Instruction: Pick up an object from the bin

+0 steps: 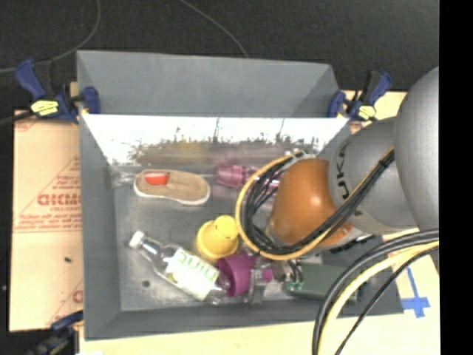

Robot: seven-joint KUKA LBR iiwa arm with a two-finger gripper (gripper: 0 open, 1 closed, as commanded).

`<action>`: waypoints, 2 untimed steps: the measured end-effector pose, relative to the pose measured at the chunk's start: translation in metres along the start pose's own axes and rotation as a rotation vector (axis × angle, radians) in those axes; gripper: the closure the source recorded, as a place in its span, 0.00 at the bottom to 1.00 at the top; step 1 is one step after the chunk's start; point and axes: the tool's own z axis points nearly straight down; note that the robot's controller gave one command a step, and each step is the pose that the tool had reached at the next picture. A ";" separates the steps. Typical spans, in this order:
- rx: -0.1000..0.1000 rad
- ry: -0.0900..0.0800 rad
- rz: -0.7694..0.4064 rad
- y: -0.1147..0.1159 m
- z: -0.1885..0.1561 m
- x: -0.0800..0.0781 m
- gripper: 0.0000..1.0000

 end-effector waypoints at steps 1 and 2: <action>0.000 0.000 -0.001 0.000 0.000 0.000 1.00; 0.000 0.000 -0.002 0.000 0.000 0.000 1.00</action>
Offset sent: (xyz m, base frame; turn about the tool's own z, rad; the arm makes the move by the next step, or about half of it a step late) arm 0.0000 0.0000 0.0000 0.0000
